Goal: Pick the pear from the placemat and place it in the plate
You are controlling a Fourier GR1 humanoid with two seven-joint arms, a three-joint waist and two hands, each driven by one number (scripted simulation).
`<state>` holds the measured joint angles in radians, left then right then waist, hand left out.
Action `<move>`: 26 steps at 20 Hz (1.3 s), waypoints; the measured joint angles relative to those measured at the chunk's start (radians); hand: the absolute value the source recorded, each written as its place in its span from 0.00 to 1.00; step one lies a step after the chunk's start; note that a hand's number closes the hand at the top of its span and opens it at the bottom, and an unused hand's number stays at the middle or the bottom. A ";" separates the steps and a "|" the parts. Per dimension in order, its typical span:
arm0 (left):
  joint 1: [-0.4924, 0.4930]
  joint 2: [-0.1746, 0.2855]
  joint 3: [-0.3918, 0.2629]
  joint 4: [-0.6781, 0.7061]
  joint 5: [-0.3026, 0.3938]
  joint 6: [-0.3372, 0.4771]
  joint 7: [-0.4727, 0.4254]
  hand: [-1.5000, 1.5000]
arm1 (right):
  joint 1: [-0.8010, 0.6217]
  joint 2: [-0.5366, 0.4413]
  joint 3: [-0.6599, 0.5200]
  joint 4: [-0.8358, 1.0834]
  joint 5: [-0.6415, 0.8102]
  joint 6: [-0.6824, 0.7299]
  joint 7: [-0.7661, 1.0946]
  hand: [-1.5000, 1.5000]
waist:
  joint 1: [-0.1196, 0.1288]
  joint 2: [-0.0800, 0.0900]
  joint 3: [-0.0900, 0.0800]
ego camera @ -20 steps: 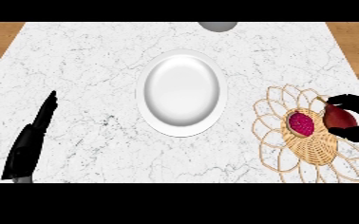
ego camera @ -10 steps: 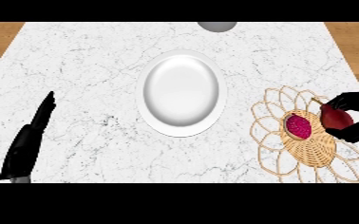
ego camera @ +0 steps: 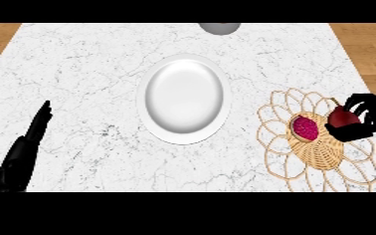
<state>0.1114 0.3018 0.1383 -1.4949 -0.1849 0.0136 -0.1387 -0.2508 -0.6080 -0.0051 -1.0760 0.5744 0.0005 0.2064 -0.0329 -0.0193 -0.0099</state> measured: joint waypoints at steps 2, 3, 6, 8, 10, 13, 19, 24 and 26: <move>0.011 0.003 0.006 -0.017 0.008 -0.006 0.009 0.50 | 0.047 0.014 0.016 -0.113 0.042 -0.057 0.072 1.00 | -0.003 0.000 0.002; 0.013 0.002 0.004 -0.022 0.004 -0.003 0.013 0.50 | 0.069 0.015 0.020 -0.173 0.060 -0.080 0.102 1.00 | -0.005 0.001 0.003; 0.015 0.005 0.014 -0.014 0.009 -0.007 0.004 0.50 | 0.116 0.012 0.037 -0.360 0.127 -0.129 0.199 1.00 | -0.009 0.002 0.005; 0.015 0.002 0.012 -0.013 0.007 -0.007 0.004 0.50 | 0.143 0.013 0.045 -0.485 0.165 -0.158 0.241 1.00 | -0.009 0.003 0.005; 0.017 0.002 0.013 -0.012 0.007 -0.010 -0.001 0.50 | 0.163 0.014 0.061 -0.615 0.196 -0.165 0.275 1.00 | -0.007 0.004 0.006; 0.016 -0.011 0.002 -0.021 0.000 -0.005 0.007 0.50 | 0.178 0.036 0.102 -0.803 0.221 -0.157 0.319 1.00 | 0.000 0.006 0.007; -0.003 -0.017 -0.010 -0.032 -0.013 -0.008 0.021 0.50 | 0.136 0.093 0.213 -1.084 0.257 -0.043 0.452 1.00 | 0.022 0.013 0.008; -0.022 -0.024 -0.014 -0.020 -0.017 -0.018 0.014 0.50 | -0.056 0.210 0.337 -1.081 0.314 0.056 0.585 1.00 | 0.041 0.017 0.008; -0.021 -0.020 -0.011 -0.033 -0.010 -0.031 0.021 0.50 | -0.140 0.271 0.368 -1.034 0.336 0.079 0.625 1.00 | 0.045 0.018 0.008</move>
<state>0.0909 0.2818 0.1273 -1.5282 -0.1954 -0.0175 -0.1178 -0.3907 -0.3371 0.3631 -2.1099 0.9103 0.0797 0.8311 0.0117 -0.0012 -0.0016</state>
